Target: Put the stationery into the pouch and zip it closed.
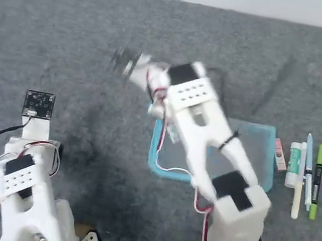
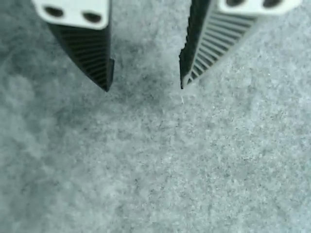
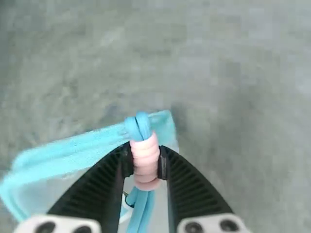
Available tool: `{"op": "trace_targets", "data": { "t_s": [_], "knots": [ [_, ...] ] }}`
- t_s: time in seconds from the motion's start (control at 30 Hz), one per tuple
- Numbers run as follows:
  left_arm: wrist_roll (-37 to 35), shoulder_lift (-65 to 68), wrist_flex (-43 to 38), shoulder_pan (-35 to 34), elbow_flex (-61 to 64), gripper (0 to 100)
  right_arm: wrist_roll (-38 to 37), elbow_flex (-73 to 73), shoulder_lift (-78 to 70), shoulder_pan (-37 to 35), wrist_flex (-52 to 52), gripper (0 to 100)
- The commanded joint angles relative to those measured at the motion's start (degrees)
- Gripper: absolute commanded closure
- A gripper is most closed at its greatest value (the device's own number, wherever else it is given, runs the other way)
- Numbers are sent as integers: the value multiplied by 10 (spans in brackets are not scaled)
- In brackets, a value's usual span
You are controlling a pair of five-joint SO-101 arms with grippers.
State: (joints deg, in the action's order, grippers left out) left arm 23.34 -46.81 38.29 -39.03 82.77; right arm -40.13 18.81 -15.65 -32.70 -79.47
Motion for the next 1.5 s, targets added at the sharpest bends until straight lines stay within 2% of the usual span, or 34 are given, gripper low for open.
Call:
{"op": "trace_targets", "data": {
  "t_s": [0.0,0.2,0.33,0.47,0.6,0.7,0.8,0.87,0.97,1.03,1.17,1.27,1.33,1.47],
  "knots": [
    [4,-15,-17,20,-9,790,73,153,76,8,-53,992],
    [2,-18,-13,69,-10,790,72,394,-30,-17,-114,992],
    [-11,-18,-13,222,-31,791,111,528,-105,-66,-197,991],
    [-98,-18,-13,350,-81,791,170,623,-135,-84,-237,991],
    [-210,-14,3,401,-141,791,223,602,-96,-67,-238,991],
    [-295,-14,12,434,-174,791,244,500,-29,-74,-238,991],
    [-383,-14,12,471,-196,791,250,338,60,-90,-237,991],
    [-416,-13,10,463,-196,791,244,225,127,-80,-233,991],
    [-415,-13,-25,414,-190,791,201,67,238,-51,-232,991],
    [-416,-13,-45,414,-189,791,178,-51,319,-33,-211,991],
    [-450,-14,-58,418,-194,791,153,-325,488,13,-94,991],
    [-448,-18,-53,415,-208,791,141,-514,593,38,9,991],
    [-422,-19,-33,408,-226,790,142,-602,637,51,63,991],
    [-345,-19,59,392,-308,786,169,-692,656,73,133,991]
  ]
}}
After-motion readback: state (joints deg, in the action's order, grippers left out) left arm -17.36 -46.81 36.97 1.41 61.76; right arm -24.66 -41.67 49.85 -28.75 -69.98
